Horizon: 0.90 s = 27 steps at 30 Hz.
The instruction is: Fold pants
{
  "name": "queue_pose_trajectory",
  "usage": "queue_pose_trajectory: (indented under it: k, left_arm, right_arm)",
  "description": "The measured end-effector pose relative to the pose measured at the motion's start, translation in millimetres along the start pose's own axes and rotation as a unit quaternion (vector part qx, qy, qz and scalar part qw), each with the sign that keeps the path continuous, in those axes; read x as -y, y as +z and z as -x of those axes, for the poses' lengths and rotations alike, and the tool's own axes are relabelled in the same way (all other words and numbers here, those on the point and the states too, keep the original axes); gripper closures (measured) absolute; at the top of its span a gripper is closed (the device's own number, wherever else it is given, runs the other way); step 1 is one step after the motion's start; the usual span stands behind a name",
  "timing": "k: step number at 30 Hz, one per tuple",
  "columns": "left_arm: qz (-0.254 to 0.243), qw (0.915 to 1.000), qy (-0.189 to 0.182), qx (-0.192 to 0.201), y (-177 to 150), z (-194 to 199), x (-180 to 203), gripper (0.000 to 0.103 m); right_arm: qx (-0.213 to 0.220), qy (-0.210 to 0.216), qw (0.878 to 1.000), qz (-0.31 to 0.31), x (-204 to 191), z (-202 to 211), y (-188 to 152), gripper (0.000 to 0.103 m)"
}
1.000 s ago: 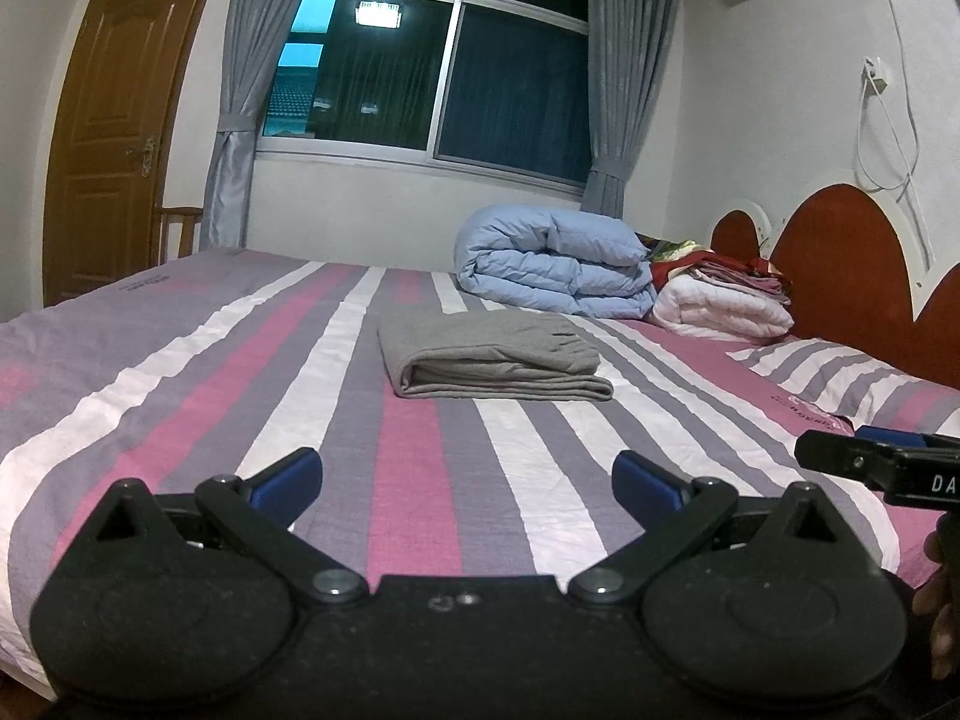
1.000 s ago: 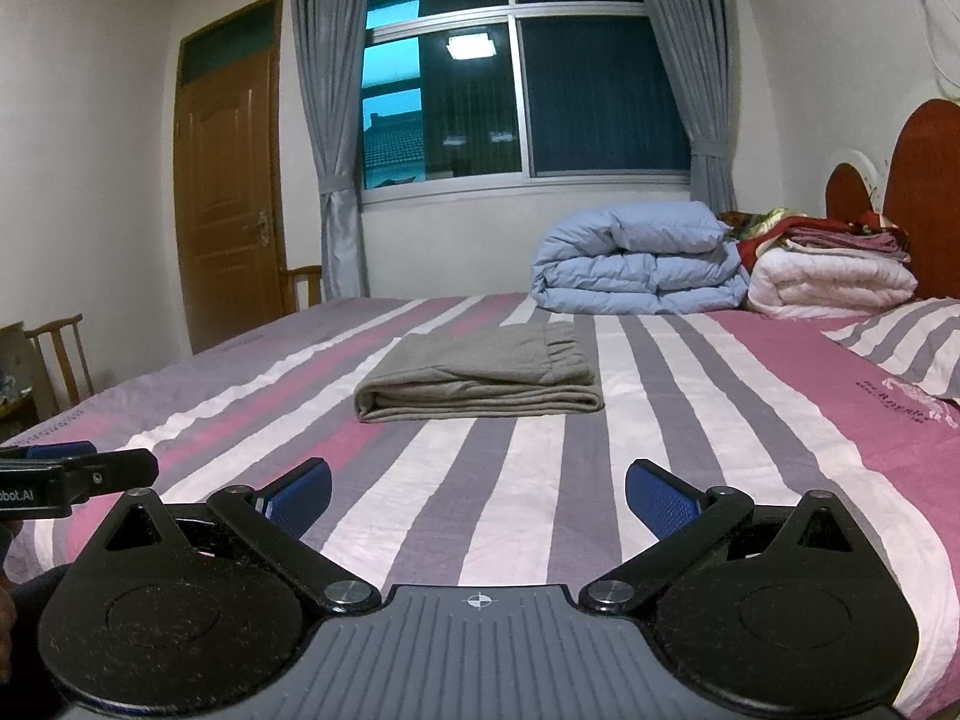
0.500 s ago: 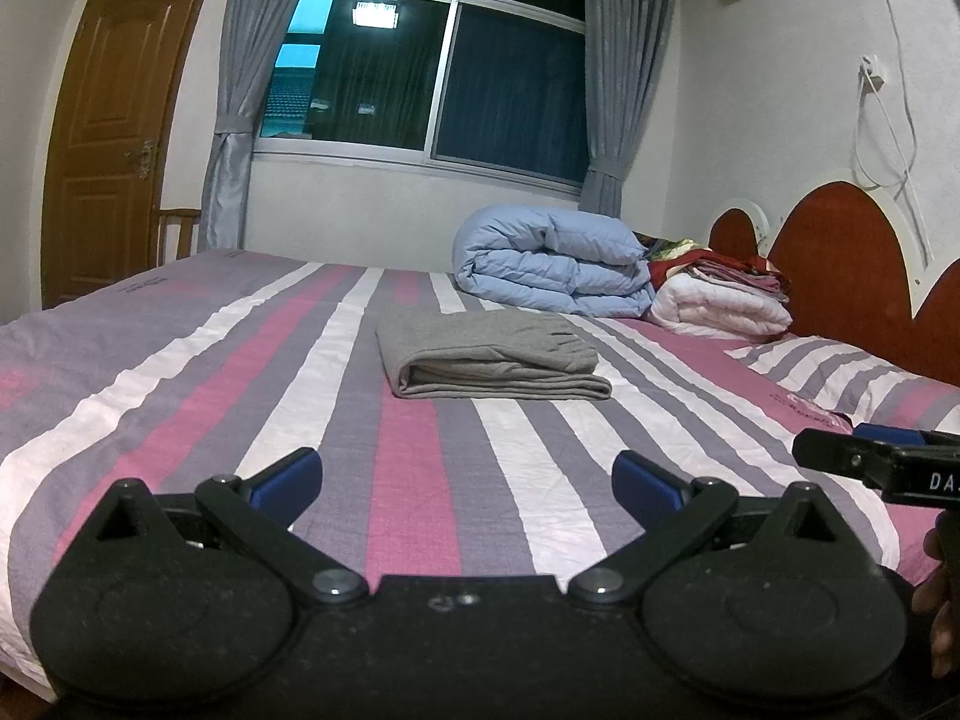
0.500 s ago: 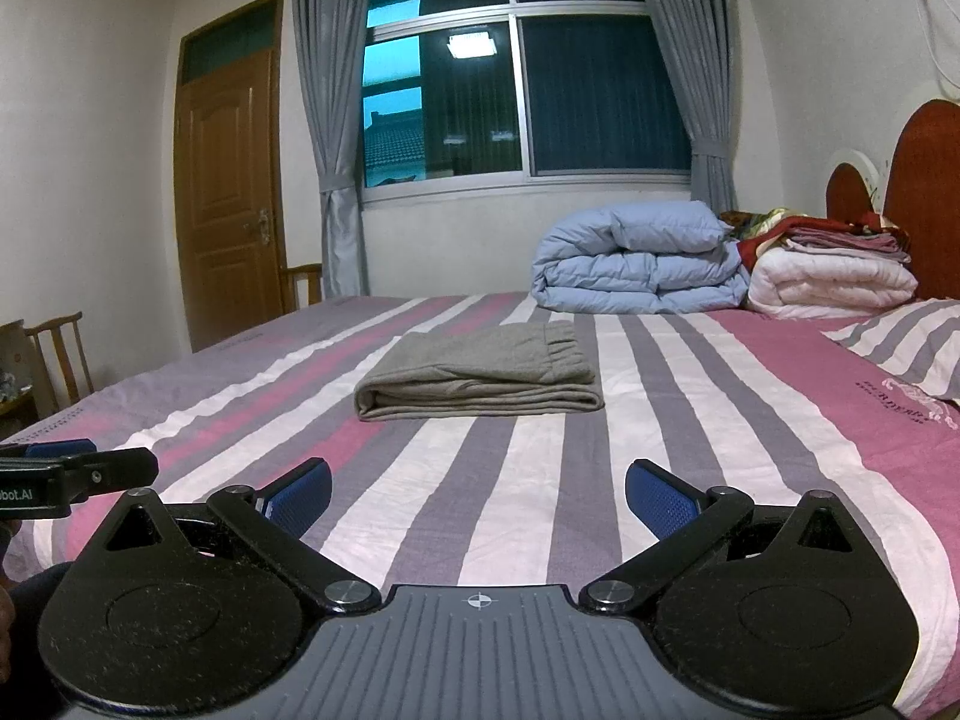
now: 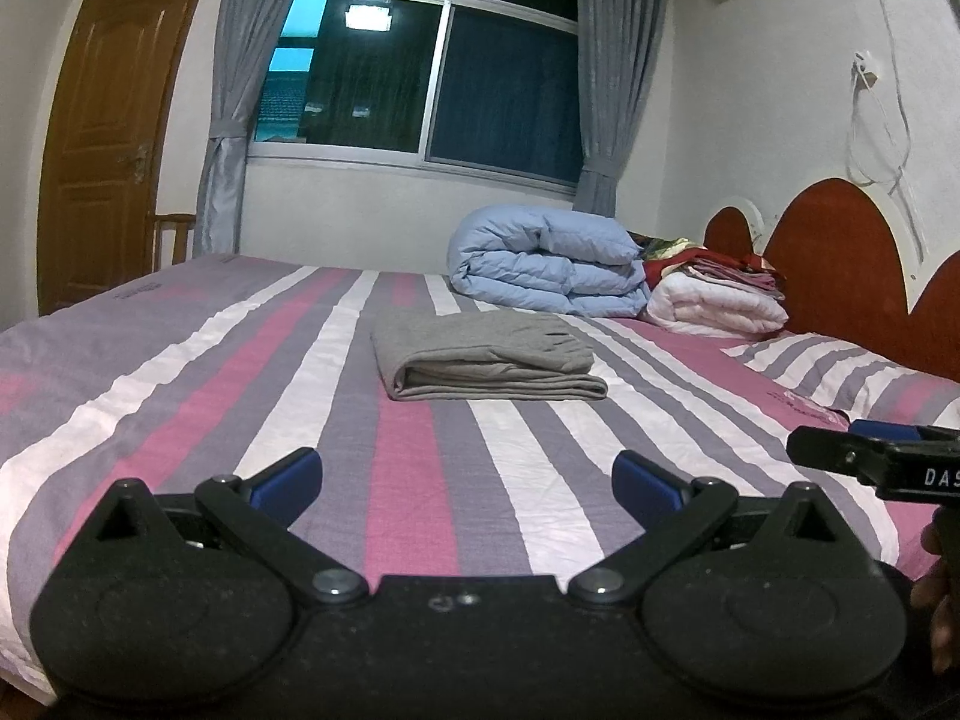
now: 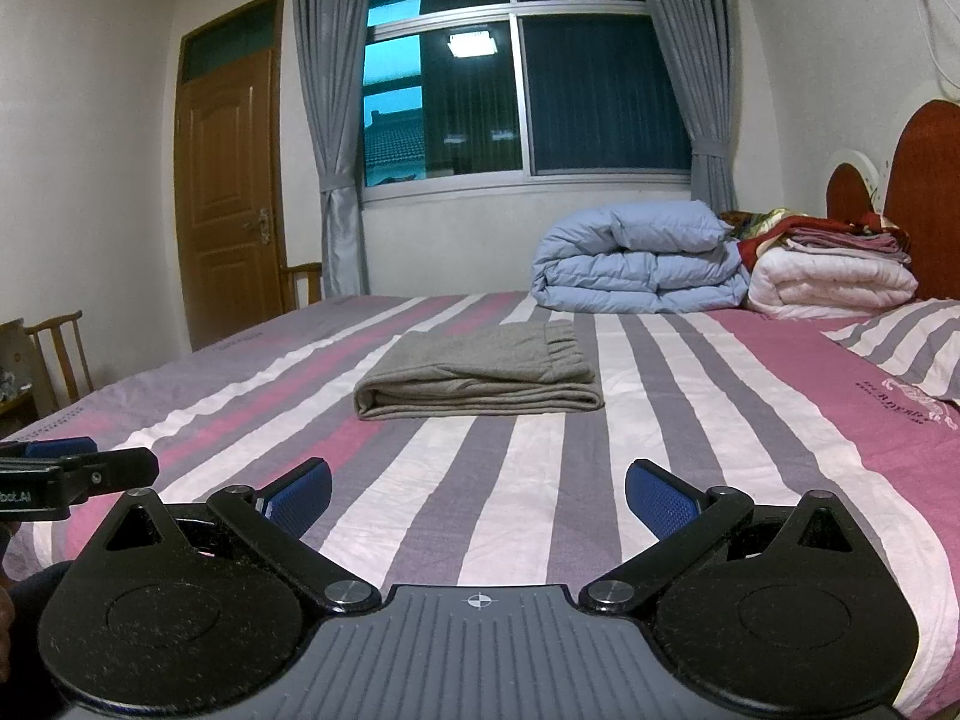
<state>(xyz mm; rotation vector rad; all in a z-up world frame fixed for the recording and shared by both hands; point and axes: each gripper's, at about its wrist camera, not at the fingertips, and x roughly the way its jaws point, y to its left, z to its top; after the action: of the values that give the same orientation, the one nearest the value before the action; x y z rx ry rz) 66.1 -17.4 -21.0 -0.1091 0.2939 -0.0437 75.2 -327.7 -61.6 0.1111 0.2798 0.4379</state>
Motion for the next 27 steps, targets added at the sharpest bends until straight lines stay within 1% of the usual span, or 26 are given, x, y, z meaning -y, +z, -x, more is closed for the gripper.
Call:
queue_pose_trajectory:
  k: [27]
  left_arm:
    - [-0.006, 1.0000, 0.000, 0.001, 0.7, 0.7, 1.0, 0.006]
  right_arm:
    - [-0.001, 0.000, 1.000, 0.001, 1.5, 0.8, 0.7, 0.000]
